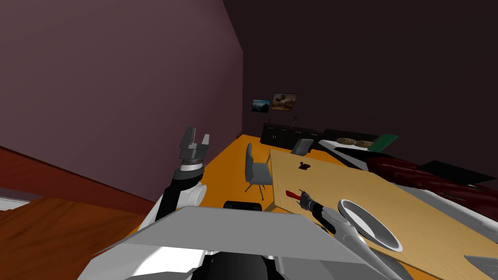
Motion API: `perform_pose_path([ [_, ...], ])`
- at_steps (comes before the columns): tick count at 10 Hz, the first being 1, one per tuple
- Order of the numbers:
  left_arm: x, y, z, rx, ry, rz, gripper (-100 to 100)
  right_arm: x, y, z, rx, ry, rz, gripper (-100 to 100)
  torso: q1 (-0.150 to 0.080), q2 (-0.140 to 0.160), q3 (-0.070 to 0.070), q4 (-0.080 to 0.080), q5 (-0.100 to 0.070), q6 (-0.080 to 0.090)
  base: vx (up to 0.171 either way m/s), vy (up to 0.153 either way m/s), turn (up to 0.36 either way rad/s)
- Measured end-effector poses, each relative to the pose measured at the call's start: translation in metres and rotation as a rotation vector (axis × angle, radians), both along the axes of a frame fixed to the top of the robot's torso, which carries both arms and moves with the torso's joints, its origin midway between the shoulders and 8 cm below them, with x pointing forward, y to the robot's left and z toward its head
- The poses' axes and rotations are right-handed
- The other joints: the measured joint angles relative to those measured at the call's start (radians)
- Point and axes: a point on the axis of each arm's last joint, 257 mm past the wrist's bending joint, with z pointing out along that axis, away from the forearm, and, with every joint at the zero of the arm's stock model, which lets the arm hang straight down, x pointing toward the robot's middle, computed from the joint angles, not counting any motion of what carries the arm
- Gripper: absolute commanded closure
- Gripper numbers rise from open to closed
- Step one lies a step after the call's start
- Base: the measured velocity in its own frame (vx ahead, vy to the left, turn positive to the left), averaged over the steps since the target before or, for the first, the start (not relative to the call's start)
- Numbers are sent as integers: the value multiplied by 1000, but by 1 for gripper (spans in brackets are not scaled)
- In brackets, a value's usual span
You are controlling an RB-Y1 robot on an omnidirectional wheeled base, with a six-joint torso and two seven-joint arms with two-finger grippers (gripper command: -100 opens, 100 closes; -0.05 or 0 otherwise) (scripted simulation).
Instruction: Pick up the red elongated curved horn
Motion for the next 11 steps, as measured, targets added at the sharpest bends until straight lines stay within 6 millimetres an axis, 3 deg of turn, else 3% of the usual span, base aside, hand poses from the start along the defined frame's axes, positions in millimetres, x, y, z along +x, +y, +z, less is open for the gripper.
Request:
perform_pose_path([
  [4, 0, 0, 0, 0, 0, 0, 0, 19, 28, -6, 16, 6, 100, -100, 1, -1, -1, 0, 0, 0, 91, 38, -300],
  [6, 0, 0, 0, 0, 0, 0, 0, 22, 35, -8, 17, 20, 135, -100, -1, 1, 0, 0, -3, -2, 23, 12, -3],
  [7, 0, 0, 0, 0, 0, 0, 0, 22, 36, -9, 17, 21, 139, 100, -3, 2, 1, 0, -3, -2, 0, 0, 0],
  [11, 0, 0, 0, 0, 0, 0, 0, 22, 35, -8, 13, 21, 142, 100, -4, 3, 2, 0, -5, -1, 1, 0, 3],
])
